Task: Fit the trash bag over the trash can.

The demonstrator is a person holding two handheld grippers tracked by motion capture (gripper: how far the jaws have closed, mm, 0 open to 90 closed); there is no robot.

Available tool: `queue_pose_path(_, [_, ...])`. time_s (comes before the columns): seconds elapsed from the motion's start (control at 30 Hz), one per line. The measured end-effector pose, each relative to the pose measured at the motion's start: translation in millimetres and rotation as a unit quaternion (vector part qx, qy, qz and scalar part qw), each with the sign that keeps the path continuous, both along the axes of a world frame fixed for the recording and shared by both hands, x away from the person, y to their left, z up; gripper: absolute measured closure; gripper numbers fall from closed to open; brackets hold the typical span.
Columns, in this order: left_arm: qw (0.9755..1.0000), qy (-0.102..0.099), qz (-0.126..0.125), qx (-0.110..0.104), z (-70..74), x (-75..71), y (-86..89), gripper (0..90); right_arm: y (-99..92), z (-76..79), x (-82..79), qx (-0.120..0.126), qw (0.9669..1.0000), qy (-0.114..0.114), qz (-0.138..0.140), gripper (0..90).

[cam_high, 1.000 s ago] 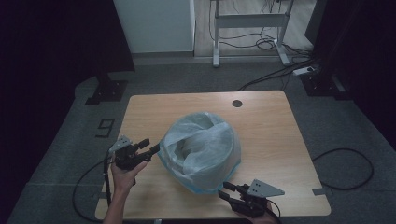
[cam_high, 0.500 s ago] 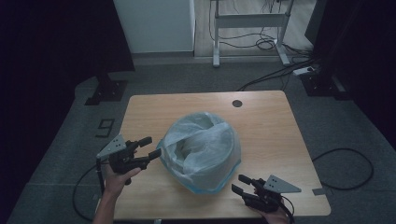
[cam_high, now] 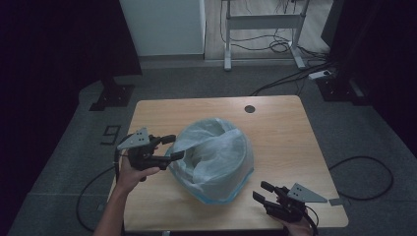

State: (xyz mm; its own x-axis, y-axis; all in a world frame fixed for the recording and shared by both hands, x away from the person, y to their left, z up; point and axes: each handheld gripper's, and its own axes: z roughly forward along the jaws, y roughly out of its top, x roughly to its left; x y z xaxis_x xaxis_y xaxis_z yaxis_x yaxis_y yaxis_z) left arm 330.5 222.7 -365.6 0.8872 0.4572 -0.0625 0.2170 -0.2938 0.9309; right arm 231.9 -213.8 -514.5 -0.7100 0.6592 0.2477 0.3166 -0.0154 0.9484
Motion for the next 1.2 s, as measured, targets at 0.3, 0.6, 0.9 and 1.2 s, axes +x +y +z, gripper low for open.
queue_pose_path(0.3, [0.999,0.01,-0.041,0.017,6.8,16.0,-15.8,31.8,-5.6,-0.4,-0.6,0.005,1.0,-0.001,-0.006,44.4])
queue_pose_path(0.6, [0.9971,0.024,-0.065,0.033,11.6,34.5,-31.1,32.4,-8.0,-0.6,-0.3,0.009,0.9999,-0.001,-0.008,44.4])
queue_pose_path(0.9, [0.9947,0.031,-0.083,0.052,16.8,47.9,-48.1,33.4,-8.6,-0.3,-0.7,0.011,0.9999,0.0,-0.007,44.4])
queue_pose_path(1.2, [0.9918,0.033,-0.102,0.069,21.6,53.2,-64.0,33.8,-9.6,0.1,-0.7,0.012,0.9999,-0.002,-0.009,44.4])
